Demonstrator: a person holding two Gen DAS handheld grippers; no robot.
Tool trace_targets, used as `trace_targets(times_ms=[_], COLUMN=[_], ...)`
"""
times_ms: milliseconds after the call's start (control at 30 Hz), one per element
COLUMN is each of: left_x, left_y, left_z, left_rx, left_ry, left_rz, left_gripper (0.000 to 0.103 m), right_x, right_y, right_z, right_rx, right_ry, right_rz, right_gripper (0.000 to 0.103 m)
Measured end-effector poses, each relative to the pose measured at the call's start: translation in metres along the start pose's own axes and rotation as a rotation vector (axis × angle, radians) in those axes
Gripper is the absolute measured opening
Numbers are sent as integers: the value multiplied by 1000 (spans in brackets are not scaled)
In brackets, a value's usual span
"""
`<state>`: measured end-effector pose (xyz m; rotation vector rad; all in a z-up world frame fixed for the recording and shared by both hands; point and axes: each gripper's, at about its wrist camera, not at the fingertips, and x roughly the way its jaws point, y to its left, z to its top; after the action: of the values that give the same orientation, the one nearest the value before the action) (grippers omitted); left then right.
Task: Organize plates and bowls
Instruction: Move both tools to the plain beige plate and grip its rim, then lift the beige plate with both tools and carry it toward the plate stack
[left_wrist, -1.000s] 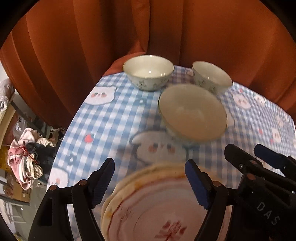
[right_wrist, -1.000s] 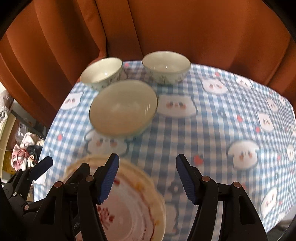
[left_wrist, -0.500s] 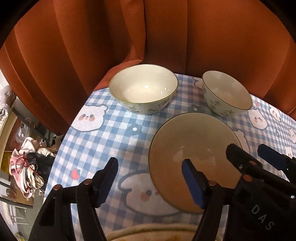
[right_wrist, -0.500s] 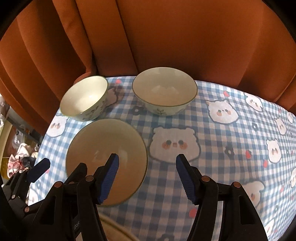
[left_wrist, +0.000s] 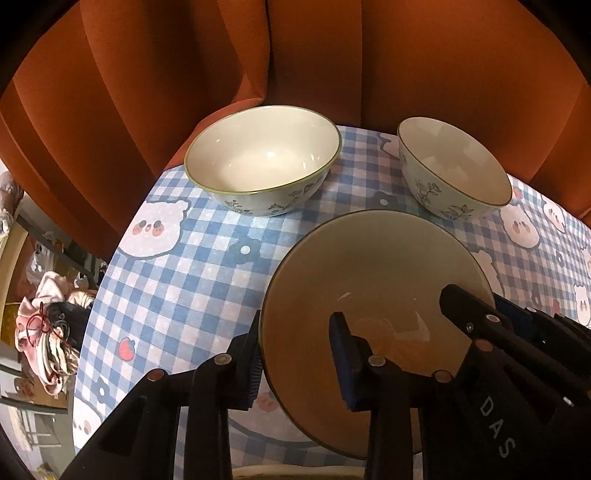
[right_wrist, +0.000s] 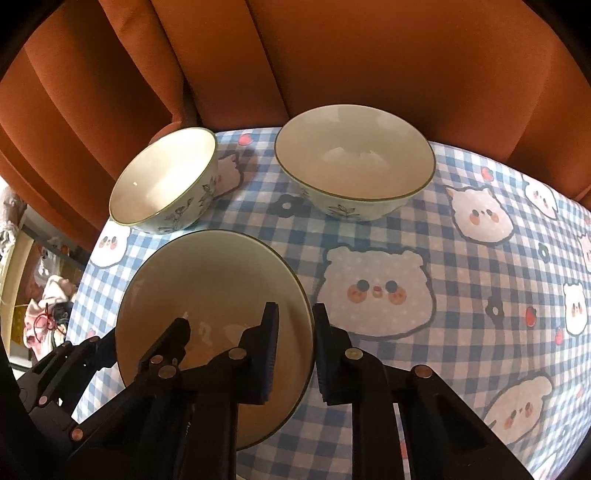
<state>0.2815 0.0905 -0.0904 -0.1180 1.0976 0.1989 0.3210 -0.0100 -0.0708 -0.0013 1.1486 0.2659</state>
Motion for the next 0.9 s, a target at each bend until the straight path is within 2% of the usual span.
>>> trace_targets(times_ms=[267,567,900], left_x=[-14,-51,-95], left_y=[-5,-17,-39], left_z=[-4,-15,-43], left_rx=[14,57,151], left_ry=[-12,-61,-109], left_rz=[-26,-83,-164], left_gripper=[31,31,31], right_x=[-15,-56,-112], right_y=[-4,-14,-33], right_z=[-5,-20,-62], right_rx=[23,73,158], right_ry=[-10,-61,-125], right_rz=[-18,-60,-136], right_gripper=[21,21,21])
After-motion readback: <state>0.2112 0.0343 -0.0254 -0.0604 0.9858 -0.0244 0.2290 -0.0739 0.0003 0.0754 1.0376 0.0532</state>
